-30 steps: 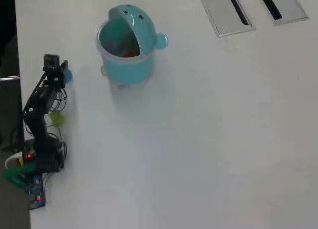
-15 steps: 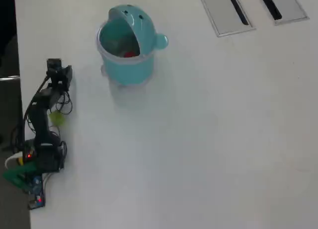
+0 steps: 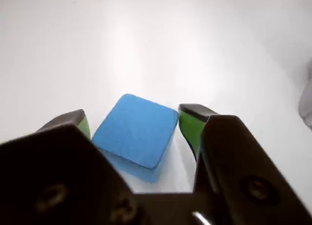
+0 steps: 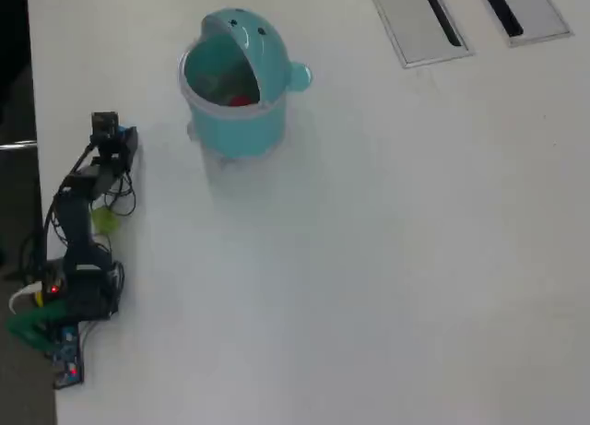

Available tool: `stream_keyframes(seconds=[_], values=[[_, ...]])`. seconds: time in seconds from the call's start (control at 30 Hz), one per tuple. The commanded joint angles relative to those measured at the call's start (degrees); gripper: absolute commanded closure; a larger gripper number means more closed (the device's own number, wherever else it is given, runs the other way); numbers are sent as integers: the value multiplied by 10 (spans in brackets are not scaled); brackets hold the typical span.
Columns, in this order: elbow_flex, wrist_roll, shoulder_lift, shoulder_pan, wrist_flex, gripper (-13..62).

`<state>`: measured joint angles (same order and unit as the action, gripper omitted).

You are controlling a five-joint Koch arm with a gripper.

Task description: Grasp RGB lego blocks and put them in the bin one by one.

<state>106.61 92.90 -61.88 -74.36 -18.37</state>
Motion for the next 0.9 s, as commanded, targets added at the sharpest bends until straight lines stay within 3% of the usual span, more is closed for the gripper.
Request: stream_keyframes(seconds=[0.0, 0.37, 0.87], values=[[-45, 2, -3, 0, -48, 163], [-42, -17, -14, 1, -48, 252], [-16, -39, -162, 18, 21, 252]])
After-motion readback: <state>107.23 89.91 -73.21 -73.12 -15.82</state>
